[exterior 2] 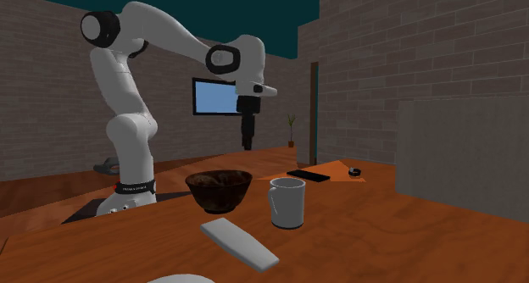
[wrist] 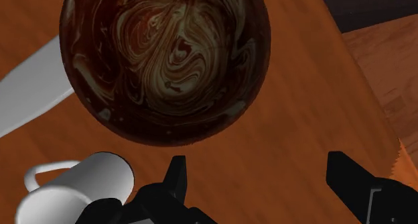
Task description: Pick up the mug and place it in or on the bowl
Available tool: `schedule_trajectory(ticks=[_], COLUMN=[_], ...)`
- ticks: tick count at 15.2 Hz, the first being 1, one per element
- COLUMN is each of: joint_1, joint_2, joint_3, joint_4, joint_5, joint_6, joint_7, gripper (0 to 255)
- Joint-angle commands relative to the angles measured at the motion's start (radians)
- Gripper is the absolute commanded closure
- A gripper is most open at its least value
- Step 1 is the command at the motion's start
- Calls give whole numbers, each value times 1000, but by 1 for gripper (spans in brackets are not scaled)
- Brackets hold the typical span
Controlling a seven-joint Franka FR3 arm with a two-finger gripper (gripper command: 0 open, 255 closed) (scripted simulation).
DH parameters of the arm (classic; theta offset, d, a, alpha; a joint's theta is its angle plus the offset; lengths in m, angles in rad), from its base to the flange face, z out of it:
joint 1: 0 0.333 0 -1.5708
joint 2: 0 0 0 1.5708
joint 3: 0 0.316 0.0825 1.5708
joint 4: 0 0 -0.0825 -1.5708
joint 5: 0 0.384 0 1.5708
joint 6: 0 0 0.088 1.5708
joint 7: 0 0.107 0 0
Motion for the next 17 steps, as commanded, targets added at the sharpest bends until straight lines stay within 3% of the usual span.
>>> schedule_trajectory(ticks=[1,6,12,17], joint_1=[-5,-17,-59,-69], joint_2=[62,235,457,498], joint_3=[-31,-96,-136,-130], joint_4=[32,137,302,277], joint_5=[4,54,171,197], joint_6=[44,138,212,272], joint_7=[-43,-156,-306,-325], gripper=[0,0,0,0])
